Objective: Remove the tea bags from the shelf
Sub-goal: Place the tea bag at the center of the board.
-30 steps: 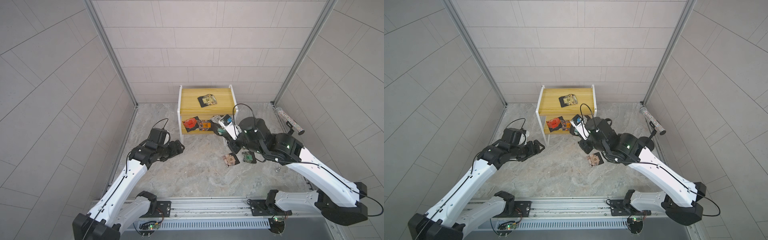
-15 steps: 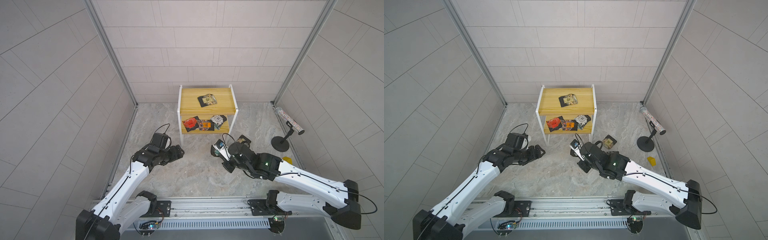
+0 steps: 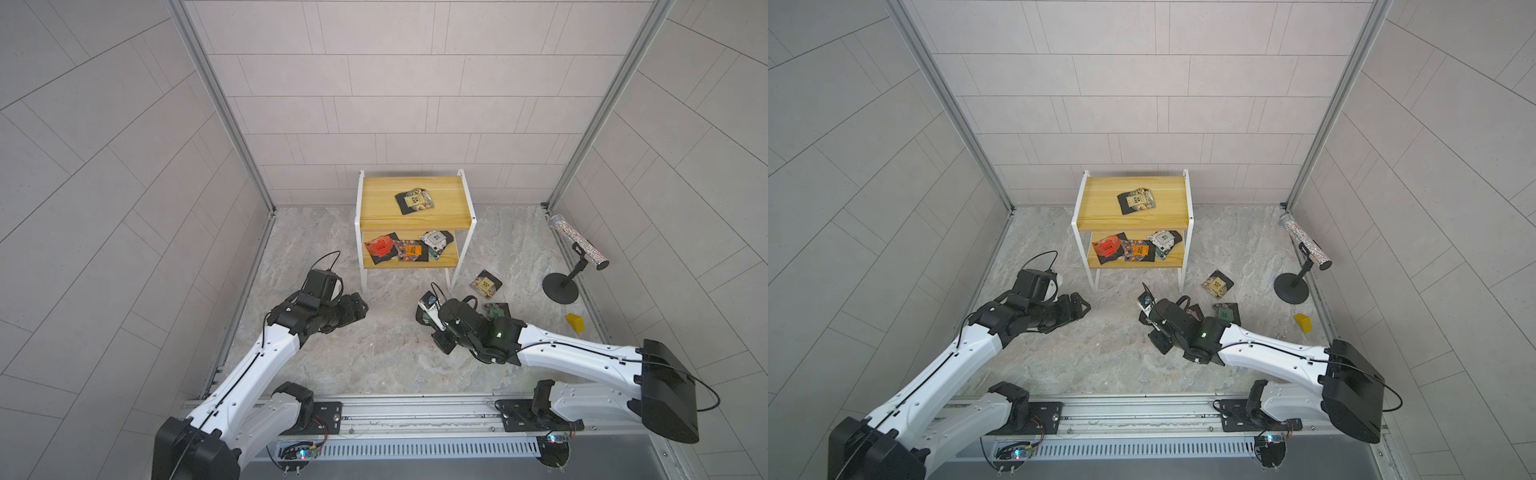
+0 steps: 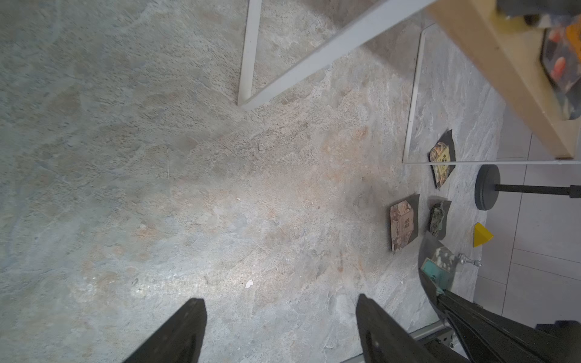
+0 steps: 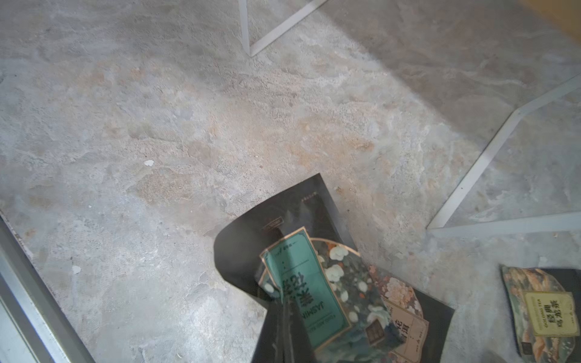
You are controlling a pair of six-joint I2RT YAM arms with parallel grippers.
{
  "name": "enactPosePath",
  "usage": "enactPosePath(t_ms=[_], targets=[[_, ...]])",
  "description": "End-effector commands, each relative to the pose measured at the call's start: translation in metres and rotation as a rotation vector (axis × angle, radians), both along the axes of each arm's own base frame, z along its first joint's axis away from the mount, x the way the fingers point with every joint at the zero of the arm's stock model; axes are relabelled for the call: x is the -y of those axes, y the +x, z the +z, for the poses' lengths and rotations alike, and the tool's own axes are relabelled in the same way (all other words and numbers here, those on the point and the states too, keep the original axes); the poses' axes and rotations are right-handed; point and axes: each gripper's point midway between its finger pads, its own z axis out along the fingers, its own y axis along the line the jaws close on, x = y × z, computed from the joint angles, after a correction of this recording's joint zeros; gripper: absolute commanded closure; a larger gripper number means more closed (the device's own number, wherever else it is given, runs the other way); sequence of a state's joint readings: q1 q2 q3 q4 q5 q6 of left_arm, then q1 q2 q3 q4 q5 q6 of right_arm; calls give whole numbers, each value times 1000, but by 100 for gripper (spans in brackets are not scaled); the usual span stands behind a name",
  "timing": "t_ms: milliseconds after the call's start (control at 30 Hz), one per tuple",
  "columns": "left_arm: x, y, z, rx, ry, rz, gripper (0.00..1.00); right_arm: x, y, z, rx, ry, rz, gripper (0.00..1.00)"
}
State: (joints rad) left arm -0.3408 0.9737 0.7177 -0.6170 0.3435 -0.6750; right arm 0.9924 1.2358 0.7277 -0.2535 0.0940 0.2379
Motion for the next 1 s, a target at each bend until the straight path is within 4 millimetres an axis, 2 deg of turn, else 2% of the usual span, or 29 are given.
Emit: enactPosePath(t_ms=[0,467,633,967], targets=[[-3,0,-3,15,24,-8,17,-10,5,-6,-4,34,-18,100],[-8,0,-7,11,47,8,17,-25,21,-61,-47,-54,-57,100],[-10,-1,-8,9,62,11,17,-26,22,-69,-57,-74,-57,100],[-11,2,-9,7,71,14,17,-27,22,-65,-57,-107,-34,72]])
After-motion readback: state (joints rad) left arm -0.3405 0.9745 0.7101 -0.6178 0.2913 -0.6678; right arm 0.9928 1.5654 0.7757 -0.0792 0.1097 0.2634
